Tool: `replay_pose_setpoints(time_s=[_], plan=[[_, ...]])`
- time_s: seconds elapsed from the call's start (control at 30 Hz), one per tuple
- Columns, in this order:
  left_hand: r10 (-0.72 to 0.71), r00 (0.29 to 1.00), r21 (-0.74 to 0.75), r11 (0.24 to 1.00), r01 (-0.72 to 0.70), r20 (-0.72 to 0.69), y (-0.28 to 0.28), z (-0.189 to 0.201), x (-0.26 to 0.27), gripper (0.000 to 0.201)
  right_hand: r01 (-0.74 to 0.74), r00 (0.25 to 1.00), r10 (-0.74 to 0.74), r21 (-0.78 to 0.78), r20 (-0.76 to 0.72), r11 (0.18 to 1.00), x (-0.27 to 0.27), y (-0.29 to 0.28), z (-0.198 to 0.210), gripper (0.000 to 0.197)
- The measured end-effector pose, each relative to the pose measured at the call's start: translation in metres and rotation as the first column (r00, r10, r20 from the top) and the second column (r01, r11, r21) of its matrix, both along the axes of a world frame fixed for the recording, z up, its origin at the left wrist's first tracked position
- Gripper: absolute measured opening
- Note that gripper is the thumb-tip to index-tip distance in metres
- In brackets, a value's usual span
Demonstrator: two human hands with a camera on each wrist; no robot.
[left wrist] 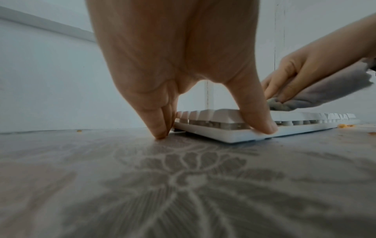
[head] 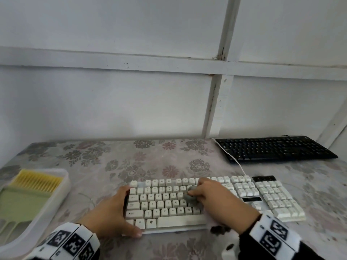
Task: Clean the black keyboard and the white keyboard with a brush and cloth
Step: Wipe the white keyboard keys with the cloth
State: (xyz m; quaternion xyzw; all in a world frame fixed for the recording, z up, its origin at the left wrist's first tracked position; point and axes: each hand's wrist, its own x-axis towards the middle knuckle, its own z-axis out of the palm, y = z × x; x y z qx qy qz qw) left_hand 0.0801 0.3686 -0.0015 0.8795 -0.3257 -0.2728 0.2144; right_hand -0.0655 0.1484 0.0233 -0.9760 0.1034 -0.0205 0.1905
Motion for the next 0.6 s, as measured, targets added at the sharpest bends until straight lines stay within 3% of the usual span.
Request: replay_pose_setpoints(time_s=[0.1,0.17,0.37,0.5,0.6], plan=[[0.003,1.0,0.0,1.0,-0.003,0.013,-0.001,-0.001,0.0,0.121,0.137,0.991,-0.136,0.041,-0.017,0.99,-0.02,-0.022,0.006,0.025],[0.004,1.0,0.0,1.0,-0.004,0.019,-0.001,-0.001,-0.001,0.121,0.183,0.982,-0.185,-0.033,-0.044,0.982,-0.026,-0.033,0.01,0.026],[-0.007,1.0,-0.004,1.0,0.007,-0.024,0.001,0.003,-0.002,0.135,0.059,0.998,-0.059,-0.012,-0.003,0.998,-0.01,-0.006,0.014,0.024],[-0.013,0.999,-0.027,1.0,0.012,-0.031,0.0,0.004,-0.003,0.123,0.079,0.997,-0.079,0.069,-0.014,0.994,-0.009,-0.004,0.003,0.024],[-0.008,1.0,-0.007,1.0,0.008,-0.021,-0.001,0.003,-0.003,0.119,0.11,0.994,-0.11,0.018,0.013,0.994,-0.026,-0.019,0.0,0.011]])
